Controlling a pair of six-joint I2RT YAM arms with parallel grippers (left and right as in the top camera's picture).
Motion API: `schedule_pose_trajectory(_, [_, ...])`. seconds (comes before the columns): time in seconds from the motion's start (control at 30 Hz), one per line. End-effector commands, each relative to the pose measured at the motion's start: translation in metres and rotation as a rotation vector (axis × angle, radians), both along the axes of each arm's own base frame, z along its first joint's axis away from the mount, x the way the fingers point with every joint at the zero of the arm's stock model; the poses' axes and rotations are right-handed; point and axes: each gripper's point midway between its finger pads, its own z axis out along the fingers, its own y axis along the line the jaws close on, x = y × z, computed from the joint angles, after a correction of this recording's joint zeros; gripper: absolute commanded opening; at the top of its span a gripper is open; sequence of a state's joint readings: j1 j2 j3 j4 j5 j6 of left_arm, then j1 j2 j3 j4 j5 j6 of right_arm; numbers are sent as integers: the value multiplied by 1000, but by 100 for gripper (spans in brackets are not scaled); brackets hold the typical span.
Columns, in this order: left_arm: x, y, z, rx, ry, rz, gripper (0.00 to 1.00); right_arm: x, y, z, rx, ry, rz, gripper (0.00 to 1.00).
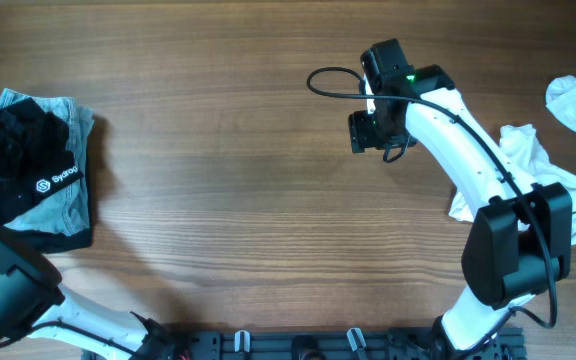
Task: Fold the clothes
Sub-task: 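Release the shirt and withdraw the left gripper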
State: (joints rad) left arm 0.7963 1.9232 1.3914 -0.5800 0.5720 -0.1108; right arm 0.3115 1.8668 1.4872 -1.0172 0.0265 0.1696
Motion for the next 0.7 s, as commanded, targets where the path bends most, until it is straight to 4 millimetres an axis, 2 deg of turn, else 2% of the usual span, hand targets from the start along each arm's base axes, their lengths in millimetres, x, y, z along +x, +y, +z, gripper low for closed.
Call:
schedule_pose_trajectory(0.0, [3, -19, 17, -168, -165, -79, 100, 3, 2, 8, 13, -20, 9, 68])
schedule_pose_trajectory(0.03, [9, -33, 44, -161, -254, -161, 100, 3, 2, 8, 14, -22, 9, 68])
schedule_pose_trajectory(0.1, [14, -53, 79, -61, -309, -252, 100, 5, 3, 8, 16, -27, 9, 71])
schedule_pose_trajectory(0.17, [21, -81, 117, 91, -327, -314, 100, 7, 3, 9, 25, -36, -16, 83])
schedule_pose_trajectory(0.23, [26, -107, 139, 221, -303, -341, 100, 10, 9, 10, 54, -47, -9, 93])
schedule_pose_trajectory(0.27, [31, -132, 147, 277, -292, -381, 100, 14, 15, 11, 88, -58, -1, 99])
schedule_pose_trajectory(0.33, [38, -193, 142, 290, -252, -503, 100, 21, 29, 15, 161, -84, 15, 100])
schedule_pose_trajectory(0.37, [39, -212, 135, 286, -225, -543, 100, 23, 36, 17, 202, -93, 25, 100])
schedule_pose_trajectory(0.4, [37, -246, 118, 291, -158, -617, 100, 27, 46, 22, 278, -102, 36, 100])
schedule_pose_trajectory(0.47, [28, -280, 92, 303, -50, -700, 100, 32, 46, 27, 352, -100, 19, 100])
schedule_pose_trajectory(0.5, [17, -299, 74, 308, 34, -753, 100, 38, 30, 28, 375, -98, -41, 100])
schedule_pose_trajectory(0.53, [5, -307, 62, 309, 106, -784, 100, 43, 9, 28, 382, -97, -96, 100])
schedule_pose_trajectory(0.57, [-8, -312, 55, 296, 165, -805, 100, 43, -7, 27, 383, -85, -136, 100])
schedule_pose_trajectory(0.6, [-24, -312, 50, 269, 230, -814, 100, 38, -31, 23, 370, -50, -195, 100])
schedule_pose_trajectory(0.67, [-47, -307, 45, 226, 325, -810, 100, 22, -58, 17, 357, 26, -277, 100])
